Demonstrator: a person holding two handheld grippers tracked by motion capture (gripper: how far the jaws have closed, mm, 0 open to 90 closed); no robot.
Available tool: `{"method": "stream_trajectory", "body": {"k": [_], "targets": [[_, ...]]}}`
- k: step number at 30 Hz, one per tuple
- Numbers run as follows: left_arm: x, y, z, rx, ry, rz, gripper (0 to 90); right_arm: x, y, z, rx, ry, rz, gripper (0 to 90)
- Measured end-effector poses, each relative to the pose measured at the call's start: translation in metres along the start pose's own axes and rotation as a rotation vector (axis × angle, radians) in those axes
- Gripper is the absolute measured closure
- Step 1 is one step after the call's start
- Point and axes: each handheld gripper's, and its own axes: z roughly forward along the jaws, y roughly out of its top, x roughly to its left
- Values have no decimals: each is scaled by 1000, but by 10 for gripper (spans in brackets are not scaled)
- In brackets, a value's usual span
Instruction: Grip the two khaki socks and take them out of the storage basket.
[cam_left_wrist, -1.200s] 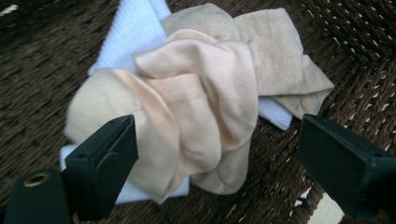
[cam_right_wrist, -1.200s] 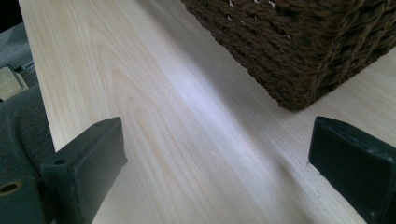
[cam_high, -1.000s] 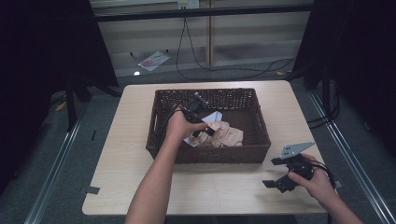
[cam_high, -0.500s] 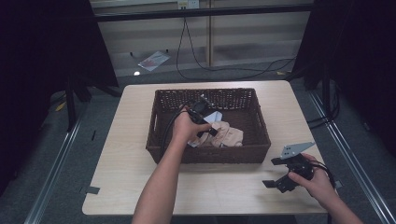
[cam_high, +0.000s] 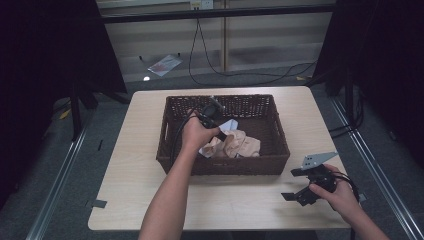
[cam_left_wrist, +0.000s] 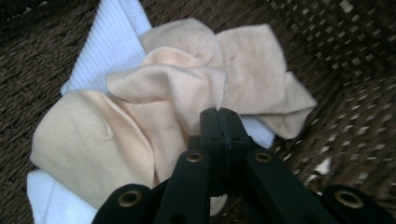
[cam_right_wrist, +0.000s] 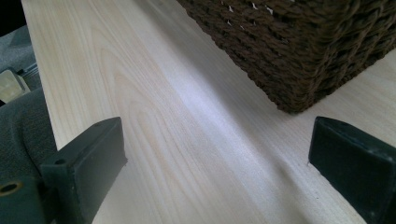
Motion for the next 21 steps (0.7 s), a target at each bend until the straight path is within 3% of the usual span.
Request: {"method": "stream_trajectory", "body": {"k": [12,21], "targets": [[-14,18,-47,-42,-86,-11,900,0,0,1,3,2,2,36],[-19,27,-75,-42,-100,2,900,0,0,2,-1,3,1,36]]}}
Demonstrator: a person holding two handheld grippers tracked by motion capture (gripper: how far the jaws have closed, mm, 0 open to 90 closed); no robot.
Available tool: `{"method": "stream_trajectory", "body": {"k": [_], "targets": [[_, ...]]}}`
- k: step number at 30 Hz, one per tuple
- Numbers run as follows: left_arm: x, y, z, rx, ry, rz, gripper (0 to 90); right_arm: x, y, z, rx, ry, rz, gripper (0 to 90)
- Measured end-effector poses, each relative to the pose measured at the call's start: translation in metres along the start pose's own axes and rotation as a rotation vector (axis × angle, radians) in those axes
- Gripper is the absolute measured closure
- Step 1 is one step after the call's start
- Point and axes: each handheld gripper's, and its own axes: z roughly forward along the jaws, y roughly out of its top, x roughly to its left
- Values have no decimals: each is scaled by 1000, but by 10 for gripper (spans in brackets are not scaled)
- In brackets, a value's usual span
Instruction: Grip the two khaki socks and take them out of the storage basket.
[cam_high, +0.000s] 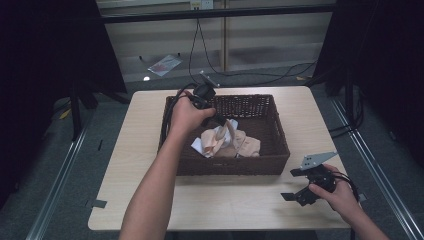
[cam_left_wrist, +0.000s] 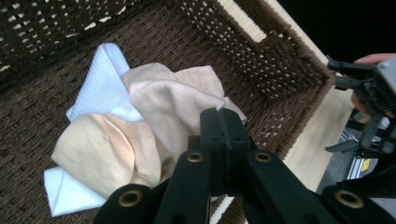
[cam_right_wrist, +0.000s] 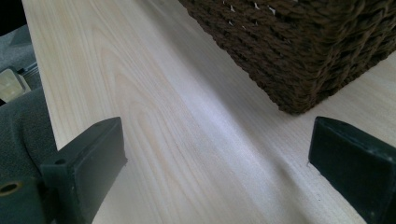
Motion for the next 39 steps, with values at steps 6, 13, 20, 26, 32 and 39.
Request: {"method": "stream_trajectory", "body": {"k": [6,13,20,26,32,39], "targets": [[-6,6,-17,-1,-12,2,900,0,0,0,0,2,-1,36],[-15,15,-38,34,-17,5,900,0,0,0,4,2,-1,36],[-25,22,-57,46,-15,20,900,0,0,0,1,0,1,36],[-33,27,-69,77,-7,31,899,1,0,0,5,0,-2,36],[-44,31,-82,87,-28,33,899,1,0,1,5,-1,-6,36],[-55,32,-93,102,-35,51,899,1,1,0,5,-3,-4,36]]}}
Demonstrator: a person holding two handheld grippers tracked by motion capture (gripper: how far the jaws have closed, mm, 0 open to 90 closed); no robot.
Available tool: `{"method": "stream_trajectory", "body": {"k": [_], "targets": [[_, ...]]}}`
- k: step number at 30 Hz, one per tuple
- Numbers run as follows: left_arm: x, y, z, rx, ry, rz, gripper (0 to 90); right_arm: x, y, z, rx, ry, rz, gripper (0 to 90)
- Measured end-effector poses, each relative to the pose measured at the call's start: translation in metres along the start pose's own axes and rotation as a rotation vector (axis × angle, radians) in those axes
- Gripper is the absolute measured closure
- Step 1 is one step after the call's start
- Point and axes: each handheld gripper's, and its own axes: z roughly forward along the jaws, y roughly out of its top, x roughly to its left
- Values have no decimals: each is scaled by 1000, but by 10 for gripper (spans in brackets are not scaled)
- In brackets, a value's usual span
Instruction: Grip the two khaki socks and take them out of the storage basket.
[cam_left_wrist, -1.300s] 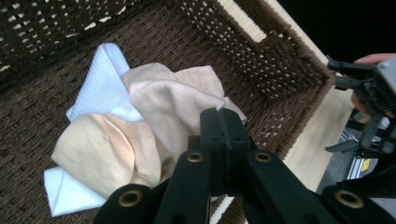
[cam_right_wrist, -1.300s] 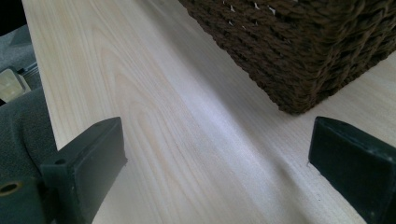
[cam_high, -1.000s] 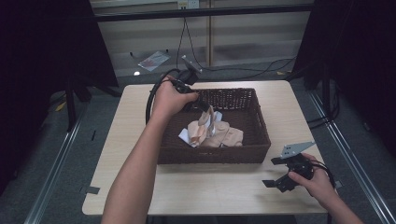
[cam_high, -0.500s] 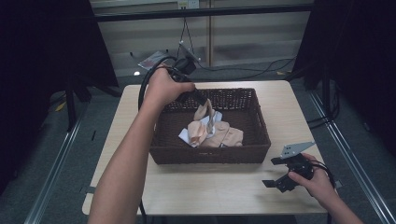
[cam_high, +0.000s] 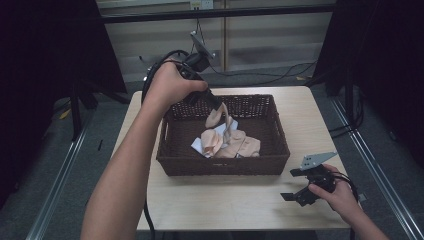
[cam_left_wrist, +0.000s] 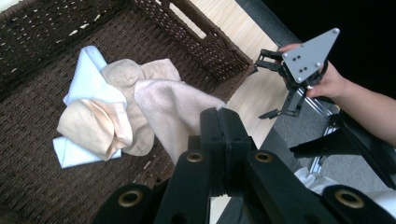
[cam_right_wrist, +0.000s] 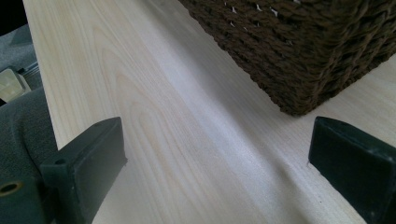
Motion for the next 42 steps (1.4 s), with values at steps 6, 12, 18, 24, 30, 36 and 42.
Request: {"method": "stream_trajectory", "body": {"k": [6,12,18,24,30,36,42], "targets": [[-9,0,-8,6,-13,23,899,0,0,1,1,3,-3,36],[-15,-3,-10,30,-26,40,899,1,0,1,2,4,-2,36],[-17,-9,-9,35,-32,53,899,1,0,1,5,2,-4,36],[-20,-13,-4,49,-47,72,899,1,0,2,5,5,-3,36],[-25,-19,1,47,-57,87,898,1,0,2,2,6,-3,36],[-31,-22,9,61,-56,110,897,1,0,2,4,5,-5,36],[-32,-28,21,81,-54,122,897,2,0,3,3,7,-7,35]]}}
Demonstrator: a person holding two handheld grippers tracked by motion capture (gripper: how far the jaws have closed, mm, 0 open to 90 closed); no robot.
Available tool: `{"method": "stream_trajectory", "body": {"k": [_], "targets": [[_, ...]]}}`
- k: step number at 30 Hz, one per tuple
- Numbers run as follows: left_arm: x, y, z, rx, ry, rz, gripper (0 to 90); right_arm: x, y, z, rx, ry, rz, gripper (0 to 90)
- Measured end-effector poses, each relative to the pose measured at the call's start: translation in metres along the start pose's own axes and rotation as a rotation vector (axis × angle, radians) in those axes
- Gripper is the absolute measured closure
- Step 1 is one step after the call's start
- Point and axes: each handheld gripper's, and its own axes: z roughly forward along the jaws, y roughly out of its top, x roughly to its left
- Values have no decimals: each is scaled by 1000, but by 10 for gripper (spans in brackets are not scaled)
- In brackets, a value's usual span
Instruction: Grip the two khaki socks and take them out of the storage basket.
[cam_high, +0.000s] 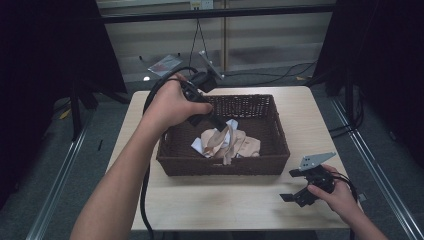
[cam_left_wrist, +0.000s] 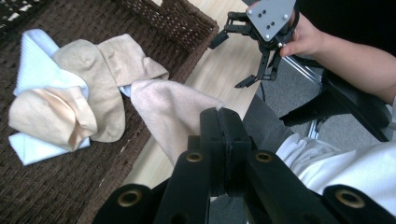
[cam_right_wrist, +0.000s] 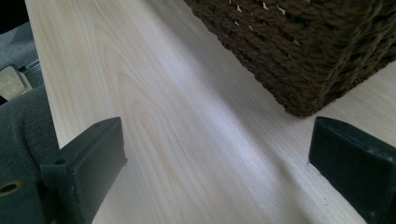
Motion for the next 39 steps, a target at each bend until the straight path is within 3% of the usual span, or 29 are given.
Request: {"method": "stream_trajectory", "body": {"k": [11,15,21,22,23,27,29,31,33,34,39], "targets": [[-7,-7,18,12,4,31,897,1,1,-1,-7,6,2,35],[-11,-11,29,5,-29,40,897,1,1,-1,-12,13,6,35],[-10,-14,38,12,-43,45,880,1,1,-1,-11,13,0,35],[-9,-14,38,9,-39,47,839,1,1,-1,-11,12,0,35],[-8,-15,39,-10,-31,37,743,1,1,-1,-10,13,-1,35],[-4,-14,42,-4,9,53,407,1,1,-1,-11,7,-5,35],[-1,-14,44,-18,34,36,307,1,1,0,-9,12,-3,35],[9,-13,47,-34,84,43,244,1,1,0,-8,12,-2,35],[13,-12,48,-39,99,29,200,1,1,0,-11,14,-5,35],[23,-12,50,-45,131,32,184,1,1,0,-10,14,-6,35],[41,-15,59,-46,162,14,167,1,1,0,-8,15,-3,35]]}}
